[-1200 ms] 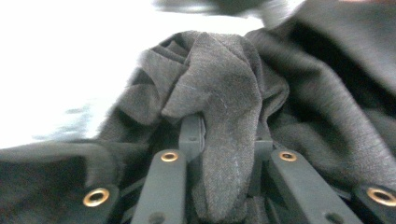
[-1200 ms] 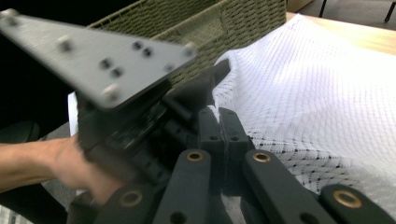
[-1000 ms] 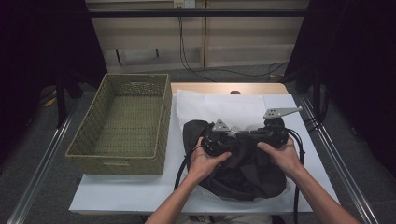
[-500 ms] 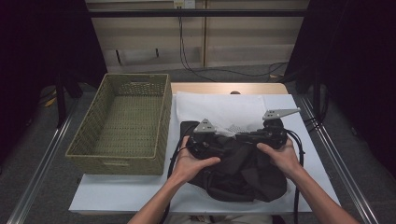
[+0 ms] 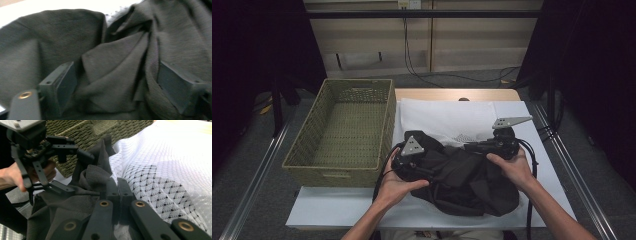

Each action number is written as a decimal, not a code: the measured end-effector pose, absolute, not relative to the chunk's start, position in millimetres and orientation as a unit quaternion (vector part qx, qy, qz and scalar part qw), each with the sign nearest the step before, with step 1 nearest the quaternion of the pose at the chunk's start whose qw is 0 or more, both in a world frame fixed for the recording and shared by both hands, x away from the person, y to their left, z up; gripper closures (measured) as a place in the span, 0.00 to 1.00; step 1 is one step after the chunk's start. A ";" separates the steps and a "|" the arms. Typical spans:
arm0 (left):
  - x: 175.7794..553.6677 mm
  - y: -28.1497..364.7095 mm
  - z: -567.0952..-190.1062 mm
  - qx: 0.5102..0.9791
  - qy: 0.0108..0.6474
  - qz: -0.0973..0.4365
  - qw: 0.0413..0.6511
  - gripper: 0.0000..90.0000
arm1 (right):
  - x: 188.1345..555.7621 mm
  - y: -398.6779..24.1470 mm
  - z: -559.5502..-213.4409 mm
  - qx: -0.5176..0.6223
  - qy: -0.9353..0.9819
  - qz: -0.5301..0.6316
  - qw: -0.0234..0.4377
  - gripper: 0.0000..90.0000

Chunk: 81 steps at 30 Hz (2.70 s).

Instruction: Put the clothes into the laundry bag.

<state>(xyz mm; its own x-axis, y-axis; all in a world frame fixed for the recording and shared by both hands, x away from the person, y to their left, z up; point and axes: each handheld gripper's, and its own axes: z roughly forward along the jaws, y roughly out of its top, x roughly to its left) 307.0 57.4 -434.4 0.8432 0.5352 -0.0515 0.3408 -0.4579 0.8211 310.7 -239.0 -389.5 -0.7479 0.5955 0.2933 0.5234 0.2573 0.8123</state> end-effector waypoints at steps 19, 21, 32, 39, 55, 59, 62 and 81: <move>305.1 54.8 -419.6 0.848 0.227 0.042 0.476 0.92 | 313.2 -238.6 -389.5 0.355 0.793 0.493 0.044 1.00; 302.6 50.6 -410.2 0.844 0.212 0.035 0.492 0.93 | 314.3 -237.1 -390.7 0.357 0.792 0.494 0.041 1.00; 298.9 -3.8 -392.0 0.837 0.153 0.007 0.525 0.93 | 314.9 -235.3 -390.6 0.356 0.790 0.497 0.042 1.00; 305.7 -33.3 -409.2 0.846 0.152 -0.004 0.511 0.94 | 312.3 -241.7 -385.7 0.360 0.783 0.504 0.053 1.00; 344.3 -23.2 -444.4 0.836 0.244 0.003 0.492 0.93 | 303.8 -233.4 -381.9 0.342 0.796 0.497 0.049 1.00; 342.8 -15.2 -443.4 0.831 0.242 0.001 0.500 0.86 | 307.2 -231.8 -391.6 0.347 0.800 0.488 0.040 1.00; 337.4 -6.4 -437.6 0.834 0.233 0.007 0.501 0.75 | 308.3 -234.8 -392.1 0.352 0.797 0.490 0.039 1.00; 304.7 67.8 -423.5 0.834 0.265 0.061 0.481 0.27 | 307.7 -233.2 -392.0 0.346 0.800 0.488 0.040 1.00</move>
<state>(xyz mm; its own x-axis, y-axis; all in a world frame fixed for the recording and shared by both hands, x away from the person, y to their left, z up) 304.7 67.8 -423.5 0.8523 0.4999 -0.1537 0.3832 -0.3970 0.8340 307.7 -233.2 -392.0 -0.7571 0.5933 0.2734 0.5148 0.2843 0.8088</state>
